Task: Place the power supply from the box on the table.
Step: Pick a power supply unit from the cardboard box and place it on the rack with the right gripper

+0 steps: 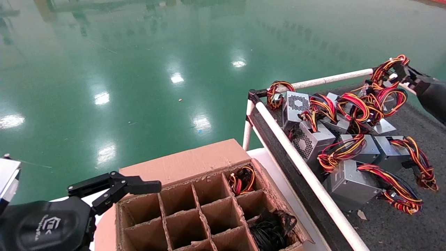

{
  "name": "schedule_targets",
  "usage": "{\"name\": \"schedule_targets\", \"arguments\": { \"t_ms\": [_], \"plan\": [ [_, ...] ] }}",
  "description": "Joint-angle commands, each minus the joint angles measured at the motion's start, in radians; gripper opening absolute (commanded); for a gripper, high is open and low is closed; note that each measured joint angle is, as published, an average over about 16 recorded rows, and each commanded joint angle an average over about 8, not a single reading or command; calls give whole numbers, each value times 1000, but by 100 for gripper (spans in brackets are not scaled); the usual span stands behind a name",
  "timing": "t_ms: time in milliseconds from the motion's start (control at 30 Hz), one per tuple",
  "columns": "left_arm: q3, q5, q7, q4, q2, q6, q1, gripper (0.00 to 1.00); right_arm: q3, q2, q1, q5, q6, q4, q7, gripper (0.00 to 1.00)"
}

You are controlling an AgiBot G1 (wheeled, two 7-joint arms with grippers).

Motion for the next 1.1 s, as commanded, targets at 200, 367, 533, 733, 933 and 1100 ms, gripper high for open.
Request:
{"name": "schedule_targets", "arguments": {
  "t_ms": [200,367,533,733,933,1100],
  "plan": [
    [0,0,0,0,0,0,0,100,-3,-17,-4,-4,0,-1,6,30],
    [0,0,0,0,0,0,0,100,-6,-23,-10,-8,2,-4,7,91],
    [0,0,0,0,0,0,0,100,-7,-24,-12,-9,4,-5,7,100],
    [0,0,0,0,0,0,0,100,-6,-22,-11,-9,4,-5,7,100],
    [0,0,0,0,0,0,0,100,-6,-21,-9,-8,3,-5,7,100],
    [0,0,0,0,0,0,0,100,-5,-20,-8,-8,3,-4,7,100]
  ]
}}
